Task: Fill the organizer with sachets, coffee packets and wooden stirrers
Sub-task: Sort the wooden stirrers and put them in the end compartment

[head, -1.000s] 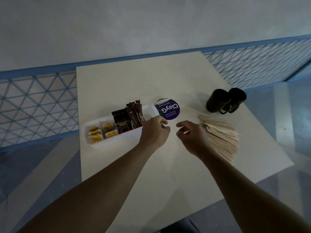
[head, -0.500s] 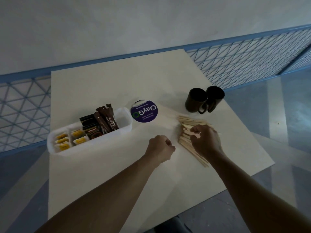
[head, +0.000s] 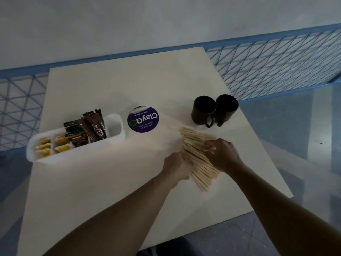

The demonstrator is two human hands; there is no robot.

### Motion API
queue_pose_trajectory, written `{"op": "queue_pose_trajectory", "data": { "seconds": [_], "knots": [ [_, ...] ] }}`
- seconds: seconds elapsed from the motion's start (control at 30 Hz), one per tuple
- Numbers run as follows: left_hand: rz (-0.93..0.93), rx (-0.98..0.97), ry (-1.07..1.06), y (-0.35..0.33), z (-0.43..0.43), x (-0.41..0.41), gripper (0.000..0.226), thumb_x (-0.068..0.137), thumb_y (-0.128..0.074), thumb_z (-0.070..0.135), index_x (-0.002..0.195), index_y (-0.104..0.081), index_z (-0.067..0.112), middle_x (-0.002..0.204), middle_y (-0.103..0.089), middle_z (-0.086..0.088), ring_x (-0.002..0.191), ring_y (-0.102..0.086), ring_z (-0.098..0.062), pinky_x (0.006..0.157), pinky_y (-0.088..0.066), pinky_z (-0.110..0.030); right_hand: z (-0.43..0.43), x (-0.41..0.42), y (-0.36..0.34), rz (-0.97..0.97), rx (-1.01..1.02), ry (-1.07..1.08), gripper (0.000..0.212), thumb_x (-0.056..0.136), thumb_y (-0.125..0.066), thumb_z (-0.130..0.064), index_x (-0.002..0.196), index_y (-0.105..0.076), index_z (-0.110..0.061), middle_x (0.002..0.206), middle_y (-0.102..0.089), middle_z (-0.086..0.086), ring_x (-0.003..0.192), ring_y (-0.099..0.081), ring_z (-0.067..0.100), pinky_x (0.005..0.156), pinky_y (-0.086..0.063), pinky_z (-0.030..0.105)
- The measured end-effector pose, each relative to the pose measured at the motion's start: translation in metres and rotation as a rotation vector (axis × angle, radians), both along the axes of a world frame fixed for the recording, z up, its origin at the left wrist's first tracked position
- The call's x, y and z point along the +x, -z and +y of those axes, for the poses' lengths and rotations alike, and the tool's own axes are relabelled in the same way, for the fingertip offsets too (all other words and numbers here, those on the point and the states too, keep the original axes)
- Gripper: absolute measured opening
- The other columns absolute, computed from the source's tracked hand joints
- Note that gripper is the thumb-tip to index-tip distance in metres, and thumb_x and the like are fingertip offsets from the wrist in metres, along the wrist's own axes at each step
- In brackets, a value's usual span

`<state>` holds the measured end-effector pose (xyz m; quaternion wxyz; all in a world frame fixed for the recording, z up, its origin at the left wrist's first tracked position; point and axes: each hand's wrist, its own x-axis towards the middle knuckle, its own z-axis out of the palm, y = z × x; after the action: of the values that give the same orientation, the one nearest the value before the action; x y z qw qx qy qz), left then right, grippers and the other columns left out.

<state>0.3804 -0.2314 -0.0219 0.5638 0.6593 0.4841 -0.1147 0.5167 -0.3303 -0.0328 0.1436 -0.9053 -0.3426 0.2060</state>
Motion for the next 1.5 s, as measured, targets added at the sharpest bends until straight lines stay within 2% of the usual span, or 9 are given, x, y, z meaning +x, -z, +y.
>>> {"op": "queue_pose_trajectory", "data": {
  "seconds": [0.13,0.27,0.47,0.57,0.67,0.97,1.07,1.23,1.5],
  "knots": [
    [0.035,0.061,-0.008,0.006,-0.008,0.009,0.02,0.09,-0.06,0.029,0.099,-0.064,0.012,0.099,-0.071,-0.008,0.087,-0.071,-0.025,0.083,-0.059,-0.04,0.001,0.004,0.006,0.057,-0.008,-0.054,0.018,0.091,-0.06,-0.024,0.099,-0.075,-0.024,0.094,-0.072,-0.001,0.082,-0.064,0.018,0.068,-0.058,0.033],
    [0.102,0.132,-0.094,0.014,-0.011,0.018,0.034,0.085,-0.064,0.035,0.107,-0.068,0.009,0.103,-0.071,-0.011,0.087,-0.071,-0.028,0.077,-0.061,-0.039,0.0,0.003,0.014,0.09,0.006,-0.027,0.008,0.081,-0.068,-0.026,0.084,-0.074,-0.02,0.082,-0.071,-0.002,0.08,-0.064,0.019,0.07,-0.059,0.039],
    [0.135,0.279,-0.071,0.015,-0.01,0.024,0.032,0.09,-0.063,0.033,0.108,-0.065,0.008,0.107,-0.068,-0.01,0.09,-0.065,-0.025,0.069,-0.049,-0.029,0.005,-0.002,0.02,0.131,0.048,-0.008,0.006,0.08,-0.072,-0.02,0.081,-0.078,-0.021,0.077,-0.072,-0.003,0.076,-0.065,0.016,0.069,-0.061,0.04],
    [0.17,0.34,-0.051,0.012,-0.009,0.025,0.03,0.09,-0.063,0.03,0.11,-0.065,0.007,0.111,-0.067,-0.012,0.099,-0.065,-0.028,0.07,-0.045,-0.028,0.007,-0.002,0.023,0.14,0.048,-0.025,0.01,0.08,-0.068,-0.02,0.077,-0.078,-0.021,0.074,-0.071,-0.003,0.073,-0.065,0.014,0.068,-0.061,0.039],
    [0.175,0.37,-0.03,0.01,-0.007,0.027,0.023,0.093,-0.057,0.023,0.106,-0.066,0.006,0.111,-0.067,-0.012,0.098,-0.065,-0.027,0.07,-0.045,-0.026,0.008,-0.003,0.022,0.14,0.049,-0.03,0.013,0.081,-0.067,-0.015,0.08,-0.079,-0.018,0.076,-0.071,-0.002,0.074,-0.065,0.015,0.071,-0.06,0.038],
    [0.184,0.332,-0.045,0.01,-0.001,0.029,0.024,0.093,-0.058,0.016,0.113,-0.063,0.005,0.113,-0.066,-0.013,0.101,-0.065,-0.027,0.071,-0.048,-0.027,0.013,-0.009,0.025,0.102,0.06,-0.054,0.009,0.084,-0.07,-0.023,0.089,-0.073,-0.016,0.078,-0.066,-0.003,0.072,-0.06,0.016,0.063,-0.055,0.035],
    [0.179,0.347,-0.041,0.011,0.0,0.03,0.022,0.095,-0.056,0.018,0.112,-0.063,0.006,0.111,-0.066,-0.012,0.099,-0.065,-0.025,0.069,-0.047,-0.026,0.015,-0.01,0.026,0.091,0.046,-0.053,0.009,0.086,-0.064,-0.02,0.083,-0.072,-0.016,0.074,-0.065,-0.002,0.07,-0.059,0.017,0.06,-0.05,0.033],
    [0.177,0.361,-0.04,0.014,0.001,0.032,0.024,0.094,-0.058,0.02,0.113,-0.063,0.006,0.112,-0.067,-0.013,0.1,-0.067,-0.026,0.08,-0.056,-0.03,0.018,-0.009,0.021,0.11,0.037,-0.05,0.01,0.089,-0.061,-0.017,0.081,-0.067,-0.014,0.071,-0.059,-0.004,0.066,-0.054,0.015,0.05,-0.038,0.025],
    [0.143,0.267,-0.072,0.015,0.006,0.029,0.025,0.09,-0.059,0.014,0.112,-0.066,0.004,0.112,-0.067,-0.015,0.101,-0.066,-0.03,0.081,-0.057,-0.034,0.019,-0.008,0.014,0.159,-0.012,-0.065,0.009,0.09,-0.059,-0.018,0.082,-0.06,-0.015,0.072,-0.054,0.0,0.061,-0.047,0.013,0.048,-0.033,0.024]
  ]
}}
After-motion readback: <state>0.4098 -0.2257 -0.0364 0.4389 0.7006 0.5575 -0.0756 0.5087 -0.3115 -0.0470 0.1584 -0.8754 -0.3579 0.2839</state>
